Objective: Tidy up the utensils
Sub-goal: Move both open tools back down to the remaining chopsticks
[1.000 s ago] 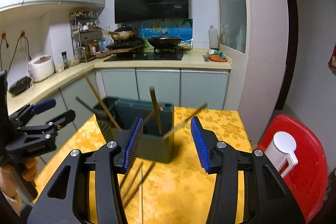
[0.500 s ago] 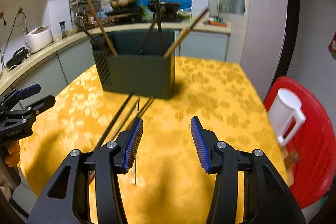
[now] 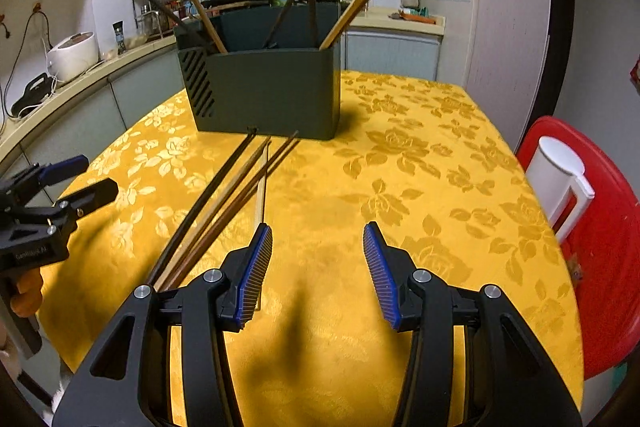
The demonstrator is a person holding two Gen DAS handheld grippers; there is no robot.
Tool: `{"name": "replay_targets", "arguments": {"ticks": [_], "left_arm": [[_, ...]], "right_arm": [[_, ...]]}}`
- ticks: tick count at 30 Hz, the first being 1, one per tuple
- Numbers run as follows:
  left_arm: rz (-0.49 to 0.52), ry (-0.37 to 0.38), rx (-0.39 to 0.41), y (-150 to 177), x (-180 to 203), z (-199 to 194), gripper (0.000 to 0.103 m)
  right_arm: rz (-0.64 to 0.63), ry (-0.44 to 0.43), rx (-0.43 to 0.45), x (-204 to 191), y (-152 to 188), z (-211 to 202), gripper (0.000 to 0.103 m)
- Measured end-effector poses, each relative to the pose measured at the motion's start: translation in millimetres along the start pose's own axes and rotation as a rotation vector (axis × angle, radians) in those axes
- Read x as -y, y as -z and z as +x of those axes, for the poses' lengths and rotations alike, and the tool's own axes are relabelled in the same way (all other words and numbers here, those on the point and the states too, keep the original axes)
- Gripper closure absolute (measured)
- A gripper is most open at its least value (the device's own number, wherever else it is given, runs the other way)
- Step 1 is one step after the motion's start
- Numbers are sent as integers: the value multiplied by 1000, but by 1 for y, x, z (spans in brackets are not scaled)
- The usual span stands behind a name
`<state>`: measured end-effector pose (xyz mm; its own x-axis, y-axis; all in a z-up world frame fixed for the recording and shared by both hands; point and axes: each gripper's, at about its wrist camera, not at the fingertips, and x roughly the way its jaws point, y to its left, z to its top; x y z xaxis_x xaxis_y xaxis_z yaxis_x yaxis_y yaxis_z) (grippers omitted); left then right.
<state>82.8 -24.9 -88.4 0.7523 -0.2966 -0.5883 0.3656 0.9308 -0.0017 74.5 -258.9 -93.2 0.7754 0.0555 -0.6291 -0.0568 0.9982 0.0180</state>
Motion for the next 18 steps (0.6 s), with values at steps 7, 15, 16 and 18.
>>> {"name": "replay_targets", "arguments": {"ticks": [7, 15, 16, 18], "left_arm": [[13, 38, -65, 20, 11, 11, 20], [77, 45, -88, 33, 29, 14, 20], [82, 43, -91, 34, 30, 15, 20], [98, 37, -98, 36, 32, 16, 20]], "right_arm": [[-2, 9, -8, 0, 5, 1, 57], [-4, 8, -16, 2, 8, 3, 57], [-2, 9, -16, 3, 8, 2, 56], [1, 9, -18, 4, 9, 3, 57]]}}
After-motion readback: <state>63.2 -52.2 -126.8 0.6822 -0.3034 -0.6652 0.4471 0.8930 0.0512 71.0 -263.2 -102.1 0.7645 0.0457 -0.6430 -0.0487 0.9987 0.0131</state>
